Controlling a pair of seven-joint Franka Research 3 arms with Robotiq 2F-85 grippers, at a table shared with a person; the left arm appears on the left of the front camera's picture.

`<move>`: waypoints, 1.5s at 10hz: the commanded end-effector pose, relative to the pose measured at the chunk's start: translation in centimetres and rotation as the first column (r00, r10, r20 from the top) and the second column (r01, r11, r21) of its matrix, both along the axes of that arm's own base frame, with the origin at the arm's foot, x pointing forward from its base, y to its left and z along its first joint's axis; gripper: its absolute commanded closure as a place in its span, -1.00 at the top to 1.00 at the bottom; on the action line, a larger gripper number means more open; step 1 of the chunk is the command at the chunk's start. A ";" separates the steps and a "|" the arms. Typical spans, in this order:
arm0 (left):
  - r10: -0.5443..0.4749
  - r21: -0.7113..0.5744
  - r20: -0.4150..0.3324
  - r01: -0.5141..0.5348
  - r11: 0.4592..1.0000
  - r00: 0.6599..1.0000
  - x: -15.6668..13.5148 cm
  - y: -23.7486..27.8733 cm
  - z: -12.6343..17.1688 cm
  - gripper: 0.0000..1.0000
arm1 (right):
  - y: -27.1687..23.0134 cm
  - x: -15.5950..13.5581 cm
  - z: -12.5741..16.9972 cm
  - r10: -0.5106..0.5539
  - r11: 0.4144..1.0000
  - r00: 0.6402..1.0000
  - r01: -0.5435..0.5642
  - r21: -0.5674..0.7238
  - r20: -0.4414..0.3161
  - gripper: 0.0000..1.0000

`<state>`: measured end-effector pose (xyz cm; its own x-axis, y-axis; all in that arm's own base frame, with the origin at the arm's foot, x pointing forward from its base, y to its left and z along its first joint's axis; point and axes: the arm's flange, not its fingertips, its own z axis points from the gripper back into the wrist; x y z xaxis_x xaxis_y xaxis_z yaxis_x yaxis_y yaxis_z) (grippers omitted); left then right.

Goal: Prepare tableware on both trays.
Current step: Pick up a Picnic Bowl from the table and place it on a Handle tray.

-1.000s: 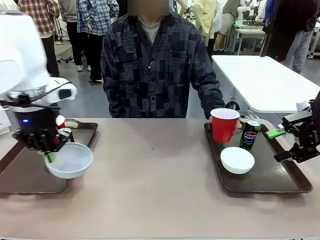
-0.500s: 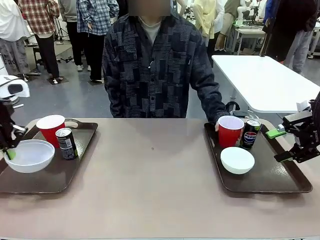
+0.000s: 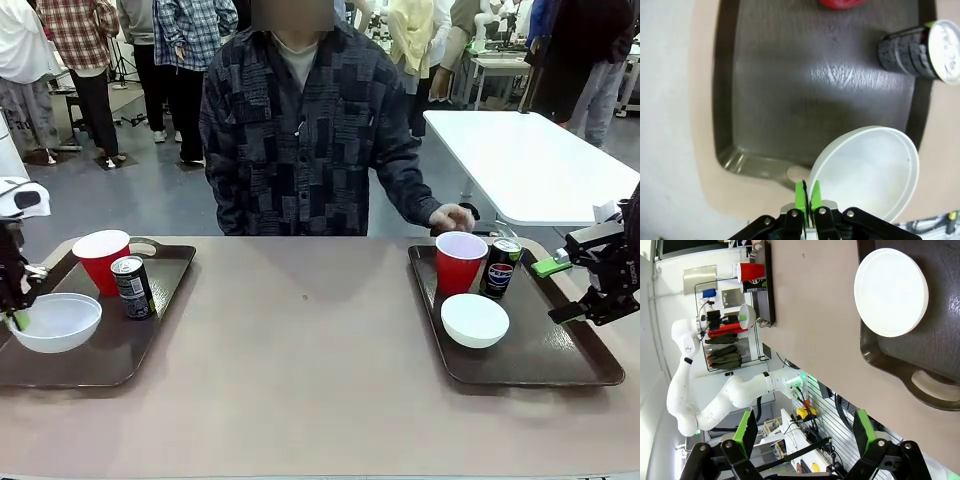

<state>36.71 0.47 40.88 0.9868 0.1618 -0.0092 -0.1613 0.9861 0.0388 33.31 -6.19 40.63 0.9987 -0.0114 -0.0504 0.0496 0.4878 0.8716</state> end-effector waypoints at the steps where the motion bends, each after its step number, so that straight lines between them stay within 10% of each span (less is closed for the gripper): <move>1: 0.007 0.040 0.028 -0.009 0.999 1.000 -3.4 0.0 -5.6 -1.00 | 0.0 -0.1 0.0 0.003 1.000 1.000 -0.003 0.016 0.005 1.00; 4: 0.049 0.099 0.022 -0.051 0.994 0.999 -2.7 -0.6 -7.4 -1.00 | 0.0 -0.1 0.0 0.003 1.000 1.000 -0.003 0.016 0.005 1.00; 5: 0.056 0.096 0.016 -0.058 0.994 0.998 -2.5 -0.7 -7.4 0.20 | 0.0 -0.1 0.0 0.003 1.000 1.000 -0.003 0.016 0.005 1.00; 6: 0.053 0.099 0.016 -0.054 0.994 0.998 -2.7 -1.0 -6.9 0.29 | 0.0 -0.1 0.0 0.003 1.000 1.000 -0.003 0.016 0.005 1.00; 7: 0.034 0.099 0.007 -0.035 0.995 0.999 -3.0 -1.3 -6.3 1.00 | 0.0 -0.1 0.0 0.003 1.000 1.000 -0.003 0.016 0.005 1.00; 8: 0.020 0.094 -0.005 -0.020 0.995 1.000 -3.3 -1.8 -5.7 0.69 | 0.0 -0.1 0.0 0.003 1.000 1.000 -0.003 0.016 0.005 1.00; 9: 0.020 0.093 0.000 -0.020 0.995 1.000 -3.2 -2.3 -5.0 1.00 | 0.0 -0.1 0.0 0.003 1.000 1.000 -0.003 0.016 0.005 1.00; 11: 0.013 0.086 0.007 -0.014 0.996 1.000 -3.8 -3.5 -3.4 1.00 | 0.0 -0.1 0.0 0.003 1.000 1.000 -0.003 0.016 0.005 1.00; 12: 0.009 0.086 0.017 -0.011 0.996 1.000 -4.1 -4.2 -2.4 0.27 | 0.0 -0.1 0.0 0.003 1.000 1.000 -0.003 0.016 0.005 1.00; 15: -0.018 0.077 0.046 0.014 0.997 0.999 -5.2 -6.7 0.2 0.85 | 0.0 -0.1 0.0 0.003 1.000 1.000 -0.003 0.016 0.005 1.00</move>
<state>35.51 -5.79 42.56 0.9909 0.1283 0.0394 -0.1323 0.9837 0.1217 33.31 -6.22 40.62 0.9986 -0.0120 -0.0508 0.0502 0.4877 0.8716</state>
